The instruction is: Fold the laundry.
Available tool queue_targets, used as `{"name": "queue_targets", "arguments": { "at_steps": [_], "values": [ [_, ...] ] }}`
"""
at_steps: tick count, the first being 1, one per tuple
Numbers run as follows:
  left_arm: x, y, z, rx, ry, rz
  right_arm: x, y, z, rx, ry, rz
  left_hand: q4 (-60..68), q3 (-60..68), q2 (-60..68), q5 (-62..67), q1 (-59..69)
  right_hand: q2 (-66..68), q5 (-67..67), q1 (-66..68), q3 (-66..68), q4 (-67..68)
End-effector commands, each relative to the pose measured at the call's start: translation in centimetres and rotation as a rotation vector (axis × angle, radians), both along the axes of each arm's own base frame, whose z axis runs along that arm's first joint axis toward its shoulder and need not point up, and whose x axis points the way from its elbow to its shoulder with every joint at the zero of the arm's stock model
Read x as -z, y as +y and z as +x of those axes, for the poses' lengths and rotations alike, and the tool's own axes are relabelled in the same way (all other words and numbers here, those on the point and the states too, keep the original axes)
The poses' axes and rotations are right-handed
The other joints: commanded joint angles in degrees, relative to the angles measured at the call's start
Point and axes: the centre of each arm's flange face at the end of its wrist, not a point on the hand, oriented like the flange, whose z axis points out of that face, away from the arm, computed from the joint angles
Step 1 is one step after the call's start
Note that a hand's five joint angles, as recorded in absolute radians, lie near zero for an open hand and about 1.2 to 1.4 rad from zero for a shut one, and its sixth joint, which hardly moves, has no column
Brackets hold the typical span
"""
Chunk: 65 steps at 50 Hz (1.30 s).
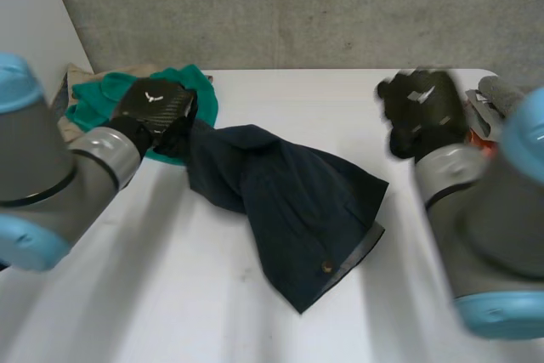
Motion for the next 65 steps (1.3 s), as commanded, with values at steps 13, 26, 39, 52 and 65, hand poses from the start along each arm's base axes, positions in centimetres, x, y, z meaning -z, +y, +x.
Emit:
{"name": "queue_targets", "arguments": {
  "at_steps": [13, 26, 39, 52, 65],
  "values": [
    [-0.2, 5.9, 0.3, 0.000, -0.010, 0.031, 2.6, 0.9, -3.6, 0.003, -0.171, 0.310, 11.50, 11.66, 11.42, 13.96, 15.21, -50.90, -49.94, -48.61, -51.44, -51.97],
    [0.1, 5.5, 0.8, -0.053, -0.022, 0.036, 10.7, 4.3, 0.1, -0.111, -0.269, 0.628, 11.50, 11.66, 11.42, 13.96, 15.21, -57.72, -56.76, -55.43, -58.26, -58.79],
    [-0.5, 6.0, 0.8, -0.047, -0.006, 0.034, 10.8, 1.1, 0.7, 0.031, -0.221, 0.383, 11.50, 11.66, 11.42, 13.96, 15.21, 12.28, 13.24, 14.57, 11.74, 11.21],
    [-7.3, 11.3, 2.2, -0.003, 0.130, -0.034, -2.9, -1.7, -4.5, -0.006, -0.024, 0.050, 11.50, 11.66, 11.42, 13.96, 15.21, 12.28, 13.24, 14.57, 11.74, 11.21],
    [-1.9, 8.0, -0.3, 0.003, 0.067, 0.143, 0.8, -8.4, -3.6, -0.033, 0.061, 0.259, 11.50, 11.66, 11.42, 13.96, 15.21, 12.28, 13.24, 14.57, 11.74, 11.21]
  ]
}}
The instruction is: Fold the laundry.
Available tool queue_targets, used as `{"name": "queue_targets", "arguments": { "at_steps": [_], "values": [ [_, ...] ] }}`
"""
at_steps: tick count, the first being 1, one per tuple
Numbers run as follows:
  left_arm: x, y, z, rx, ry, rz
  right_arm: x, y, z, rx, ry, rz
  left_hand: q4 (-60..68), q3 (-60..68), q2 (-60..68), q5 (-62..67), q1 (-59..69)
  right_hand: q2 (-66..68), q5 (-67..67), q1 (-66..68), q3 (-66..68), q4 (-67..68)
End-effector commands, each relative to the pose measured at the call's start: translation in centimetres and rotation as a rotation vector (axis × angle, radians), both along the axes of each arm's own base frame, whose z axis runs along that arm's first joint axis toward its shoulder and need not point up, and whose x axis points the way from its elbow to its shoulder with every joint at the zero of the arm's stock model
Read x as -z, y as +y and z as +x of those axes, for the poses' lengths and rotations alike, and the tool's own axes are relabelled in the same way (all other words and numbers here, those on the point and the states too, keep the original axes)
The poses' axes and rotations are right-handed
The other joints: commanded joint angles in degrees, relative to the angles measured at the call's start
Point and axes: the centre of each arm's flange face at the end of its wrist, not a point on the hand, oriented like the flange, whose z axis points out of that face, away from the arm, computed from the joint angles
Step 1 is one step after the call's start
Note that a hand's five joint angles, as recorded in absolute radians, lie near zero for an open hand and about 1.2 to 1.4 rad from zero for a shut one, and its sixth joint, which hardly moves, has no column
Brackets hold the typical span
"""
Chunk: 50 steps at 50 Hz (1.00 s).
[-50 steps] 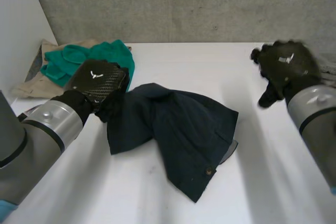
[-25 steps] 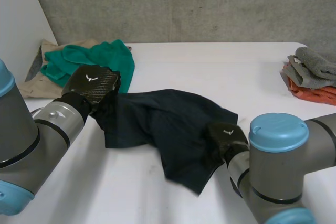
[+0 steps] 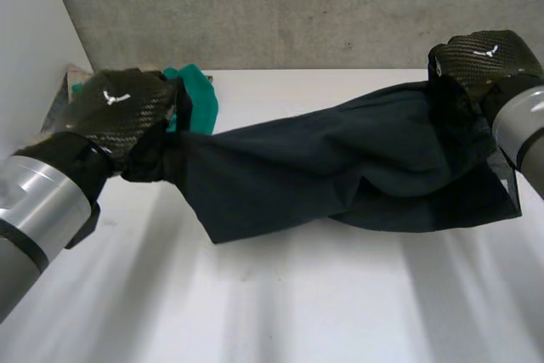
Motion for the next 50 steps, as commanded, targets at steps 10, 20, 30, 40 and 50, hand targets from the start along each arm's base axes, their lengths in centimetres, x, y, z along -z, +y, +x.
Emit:
{"name": "queue_targets", "arguments": {
  "at_steps": [10, 20, 30, 40, 50],
  "values": [
    [11.0, -13.0, -6.5, -0.089, -0.115, 0.097, 11.5, -8.3, 4.0, -0.026, 0.105, 0.127, 5.92, 6.30, 6.17, 8.82, 10.08, -37.68, -36.69, -32.72, -38.45, -40.34],
    [7.9, -10.8, -8.4, -0.046, -0.071, 0.004, 6.3, -4.7, 2.8, -0.069, 0.073, 0.004, -52.83, -52.45, -52.58, -49.93, -48.68, -56.08, -55.09, -51.12, -56.85, -58.74],
    [7.9, -2.2, -5.3, 0.012, -0.104, 0.048, 7.1, -0.2, -0.2, -0.128, 0.204, 0.067, -43.63, -43.25, -43.38, -40.73, -39.48, -46.41, -45.43, -41.46, -47.18, -49.08],
    [12.3, 0.6, -6.2, 0.029, -0.167, 0.094, 12.0, 1.4, -0.8, -0.167, 0.296, 0.180, -46.61, -46.23, -46.36, -43.71, -42.46, -42.21, -41.22, -37.25, -42.98, -44.88],
    [16.3, -1.5, -7.8, -0.004, -0.220, 0.139, 15.5, -1.2, -0.1, -0.152, 0.298, 0.118, -45.27, -44.89, -45.02, -42.37, -41.11, 13.81, 14.80, 18.77, 13.04, 11.15]
  ]
}}
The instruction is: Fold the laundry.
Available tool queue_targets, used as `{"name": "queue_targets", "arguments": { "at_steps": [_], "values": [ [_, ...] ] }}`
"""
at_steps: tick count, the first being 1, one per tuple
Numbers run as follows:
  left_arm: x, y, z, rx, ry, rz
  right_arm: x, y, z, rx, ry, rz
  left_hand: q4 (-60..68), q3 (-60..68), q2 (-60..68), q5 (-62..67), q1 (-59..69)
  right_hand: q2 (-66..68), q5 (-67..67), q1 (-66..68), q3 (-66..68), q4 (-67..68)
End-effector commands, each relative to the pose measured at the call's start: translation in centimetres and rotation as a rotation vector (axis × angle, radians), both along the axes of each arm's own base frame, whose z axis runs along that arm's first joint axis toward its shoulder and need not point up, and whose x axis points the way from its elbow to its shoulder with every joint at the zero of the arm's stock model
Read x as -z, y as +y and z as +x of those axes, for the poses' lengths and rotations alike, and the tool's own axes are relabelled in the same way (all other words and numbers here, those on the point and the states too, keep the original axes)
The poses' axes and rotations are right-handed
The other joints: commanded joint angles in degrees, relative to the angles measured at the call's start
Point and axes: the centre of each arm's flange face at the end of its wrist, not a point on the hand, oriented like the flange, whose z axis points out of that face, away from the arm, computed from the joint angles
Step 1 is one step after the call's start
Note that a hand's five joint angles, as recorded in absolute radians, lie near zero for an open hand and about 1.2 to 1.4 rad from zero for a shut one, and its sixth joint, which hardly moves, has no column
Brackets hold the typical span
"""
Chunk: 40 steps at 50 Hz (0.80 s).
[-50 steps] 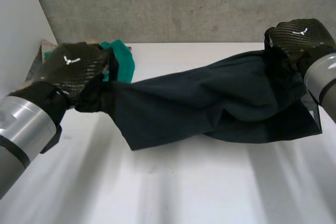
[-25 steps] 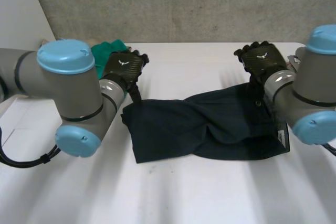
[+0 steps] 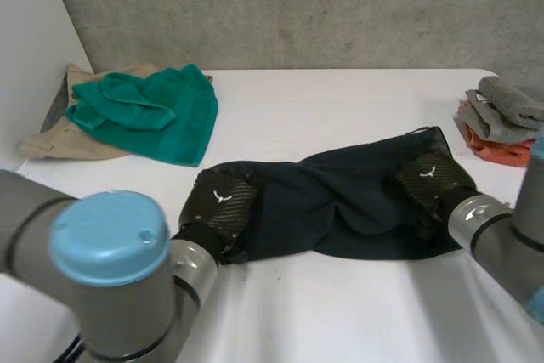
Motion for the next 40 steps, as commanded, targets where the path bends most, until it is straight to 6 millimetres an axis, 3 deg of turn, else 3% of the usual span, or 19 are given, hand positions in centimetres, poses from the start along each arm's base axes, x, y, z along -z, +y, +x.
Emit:
{"name": "queue_targets", "arguments": {
  "at_steps": [1, 3, 6, 7, 11, 15, 18, 19, 20, 22, 23, 26, 27, 29, 31, 34, 40],
  "values": [
    [3.4, -2.0, -1.5, -0.022, -0.037, 0.031, 1.7, -2.1, 0.5, 0.011, -0.021, -0.090, 3.69, 3.19, 3.04, 4.00, 2.82, 47.88, 47.77, 47.42, 47.26, 48.19],
    [3.5, -2.2, -1.7, -0.021, -0.036, 0.028, 1.8, -2.2, 0.4, 0.021, -0.028, -0.112, 4.71, 4.21, 4.06, 5.02, 3.84, 47.88, 47.77, 47.42, 47.26, 48.19],
    [3.9, -3.2, -2.5, -0.025, -0.018, 0.007, 1.6, -2.1, 0.3, 0.031, -0.028, -0.120, 17.61, 17.11, 16.96, 17.92, 16.75, 47.88, 47.77, 47.42, 47.26, 48.19],
    [4.3, -3.6, -2.9, -0.026, -0.016, 0.003, 1.6, -2.0, 0.3, 0.033, -0.028, -0.118, 29.83, 29.32, 29.17, 30.13, 28.96, 47.88, 47.77, 47.42, 47.26, 48.19],
    [4.4, -4.6, -3.2, -0.033, -0.011, -0.009, 0.6, -1.7, 0.1, 0.037, -0.030, -0.142, 58.62, 58.11, 57.96, 58.92, 57.75, 47.88, 47.77, 47.42, 47.26, 48.19],
    [3.5, -5.5, -2.6, -0.059, -0.010, -0.028, -1.2, -1.5, 0.0, 0.033, -0.029, -0.175, 58.69, 58.19, 58.04, 59.00, 57.82, 47.88, 47.77, 47.42, 47.26, 48.19],
    [0.0, -5.4, -2.3, -0.062, 0.037, -0.090, -4.0, -1.1, -0.1, 0.027, -0.023, -0.224, 58.69, 58.19, 58.04, 59.00, 57.82, 47.88, 47.77, 47.42, 47.26, 48.19],
    [-2.9, -5.1, -2.0, -0.060, 0.075, -0.140, -4.9, -0.9, -0.2, 0.025, -0.020, -0.240, 58.69, 58.19, 58.04, 59.00, 57.82, 47.88, 47.77, 47.42, 47.26, 48.19],
    [-4.3, -4.8, -1.8, -0.060, 0.093, -0.162, -5.9, -0.8, -0.2, 0.022, -0.018, -0.261, 58.69, 58.19, 58.04, 59.00, 57.82, 47.88, 47.77, 47.42, 47.26, 48.19],
    [-7.0, -4.2, -1.2, -0.059, 0.128, -0.205, -9.0, -0.4, -0.4, 0.020, -0.016, -0.317, 58.69, 58.19, 58.04, 59.00, 57.82, 47.88, 47.77, 47.42, 47.26, 48.19],
    [-9.5, -3.5, -0.7, -0.057, 0.163, -0.242, -10.1, -0.2, -0.4, 0.019, -0.018, -0.335, 58.69, 58.19, 58.04, 59.00, 57.82, 47.88, 47.77, 47.42, 47.26, 48.19],
    [-13.3, -2.3, 0.4, -0.058, 0.210, -0.297, -14.7, 0.7, -0.6, 0.020, -0.033, -0.406, 58.69, 58.19, 58.04, 59.00, 57.82, 47.88, 47.77, 47.42, 47.26, 48.19],
    [-15.8, -1.4, 1.2, -0.054, 0.239, -0.330, -15.8, 1.0, -0.7, 0.020, -0.035, -0.420, 58.69, 58.19, 58.04, 59.00, 57.82, 47.88, 47.77, 47.42, 47.26, 48.19],
    [-17.8, -0.6, 1.9, -0.044, 0.262, -0.356, -19.2, 2.1, -1.0, 0.014, -0.045, -0.457, 58.69, 58.19, 58.04, 59.00, 57.82, 47.88, 47.77, 47.42, 47.26, 48.19],
    [-20.4, 0.6, 2.7, -0.020, 0.290, -0.387, -21.1, 2.9, -1.2, 0.013, -0.051, -0.478, 58.69, 58.19, 58.04, 59.00, 57.82, 47.88, 47.77, 47.42, 47.26, 48.19],
    [-22.0, 1.5, 3.0, 0.011, 0.306, -0.402, -23.8, 3.8, -1.7, 0.023, -0.055, -0.507, 58.69, 58.19, 58.04, 59.00, 57.82, 47.88, 47.77, 47.42, 47.26, 48.19],
    [-22.8, 1.1, 3.1, 0.022, 0.306, -0.412, -24.4, 3.7, -2.5, 0.043, -0.013, -0.496, 58.69, 58.19, 58.04, 59.00, 57.82, 47.88, 47.77, 47.42, 47.26, 48.19]
  ]
}}
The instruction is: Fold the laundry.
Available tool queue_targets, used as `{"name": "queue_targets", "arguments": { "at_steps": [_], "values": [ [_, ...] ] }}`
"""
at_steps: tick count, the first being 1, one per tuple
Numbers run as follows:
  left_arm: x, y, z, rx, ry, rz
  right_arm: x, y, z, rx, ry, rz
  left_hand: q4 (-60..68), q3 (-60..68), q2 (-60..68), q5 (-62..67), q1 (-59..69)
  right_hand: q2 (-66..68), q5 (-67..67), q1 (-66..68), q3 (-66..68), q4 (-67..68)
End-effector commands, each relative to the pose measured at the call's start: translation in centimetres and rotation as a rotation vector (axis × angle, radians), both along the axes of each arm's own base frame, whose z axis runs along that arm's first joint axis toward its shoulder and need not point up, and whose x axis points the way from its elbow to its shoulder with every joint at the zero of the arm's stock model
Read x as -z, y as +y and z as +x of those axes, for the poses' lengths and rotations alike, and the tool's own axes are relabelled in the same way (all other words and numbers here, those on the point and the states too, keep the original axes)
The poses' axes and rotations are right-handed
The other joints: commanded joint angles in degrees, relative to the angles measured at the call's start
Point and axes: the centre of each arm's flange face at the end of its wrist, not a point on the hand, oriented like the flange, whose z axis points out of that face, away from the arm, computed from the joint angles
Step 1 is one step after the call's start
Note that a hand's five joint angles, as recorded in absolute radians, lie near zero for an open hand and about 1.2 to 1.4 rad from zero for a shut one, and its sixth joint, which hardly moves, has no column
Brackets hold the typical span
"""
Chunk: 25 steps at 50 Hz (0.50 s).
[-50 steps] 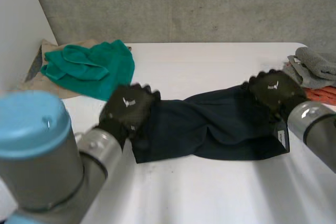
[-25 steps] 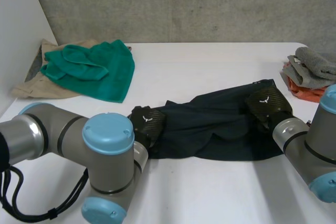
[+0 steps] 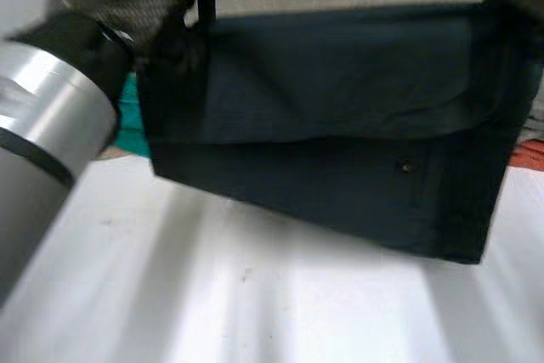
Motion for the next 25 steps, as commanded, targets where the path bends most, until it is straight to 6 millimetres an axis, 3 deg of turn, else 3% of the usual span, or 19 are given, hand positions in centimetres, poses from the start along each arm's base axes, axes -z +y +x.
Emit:
{"name": "queue_targets", "arguments": {
  "at_steps": [1, 3, 9, 10, 13, 14, 18, 20, 21, 25],
  "values": [
    [-0.6, -0.7, 0.0, 0.006, -0.010, 0.000, -0.4, -0.3, -0.8, 0.032, 0.045, 0.031, 11.26, 11.58, 11.31, 12.69, 14.52, 12.49, 13.49, 15.68, 11.62, 11.19],
    [1.1, -2.4, -0.3, -0.018, -0.044, 0.042, 0.6, -0.9, -0.7, 0.031, 0.061, 0.061, 11.26, 11.58, 11.31, 12.69, 14.52, 12.49, 13.49, 15.68, 11.62, 11.19],
    [6.7, -7.1, -1.8, -0.062, -0.155, 0.159, 6.3, -4.0, 0.9, 0.009, 0.122, 0.236, 11.26, 11.58, 11.31, 12.69, 14.52, 12.49, 13.49, 15.68, 11.62, 11.19],
    [8.3, -8.7, -2.3, -0.076, -0.187, 0.185, 7.1, -4.4, 1.2, 0.001, 0.127, 0.253, 11.26, 11.58, 11.31, 12.69, 14.52, 12.49, 13.49, 15.68, 11.62, 11.19],
    [10.5, -11.0, -3.0, -0.096, -0.236, 0.205, 9.4, -6.3, 2.3, -0.002, 0.132, 0.288, 11.26, 11.58, 11.31, 12.69, 14.52, 12.49, 13.49, 15.68, 11.62, 11.19],
    [11.4, -12.7, -3.5, -0.111, -0.257, 0.188, 9.8, -6.9, 2.5, 0.003, 0.129, 0.283, 11.26, 11.58, 11.31, 12.69, 14.52, 12.49, 13.49, 15.68, 11.62, 11.19],
    [10.9, -16.3, -5.4, -0.134, -0.230, 0.049, 10.6, -10.4, 3.4, 0.071, 0.081, 0.170, 11.26, 11.58, 11.31, 12.69, 14.52, 12.49, 13.49, 15.68, 11.62, 11.19],
    [9.8, -17.6, -6.0, -0.146, -0.187, -0.035, 9.4, -12.6, 3.9, 0.112, 0.012, 0.019, 11.26, 11.58, 11.31, 12.69, 14.52, 12.49, 13.49, 15.68, 11.62, 11.19],
    [8.1, -18.5, -6.5, -0.156, -0.132, -0.126, 8.7, -13.2, 4.1, 0.122, -0.021, -0.042, 11.26, 11.58, 11.31, 12.69, 14.52, 12.49, 13.49, 15.68, 11.62, 11.19],
    [4.1, -19.2, -7.2, -0.141, -0.004, -0.331, 5.1, -15.1, 4.5, 0.160, -0.159, -0.325, 11.26, 11.58, 11.31, 12.69, 14.52, 12.49, 13.49, 15.68, 11.62, 11.19]
  ]
}}
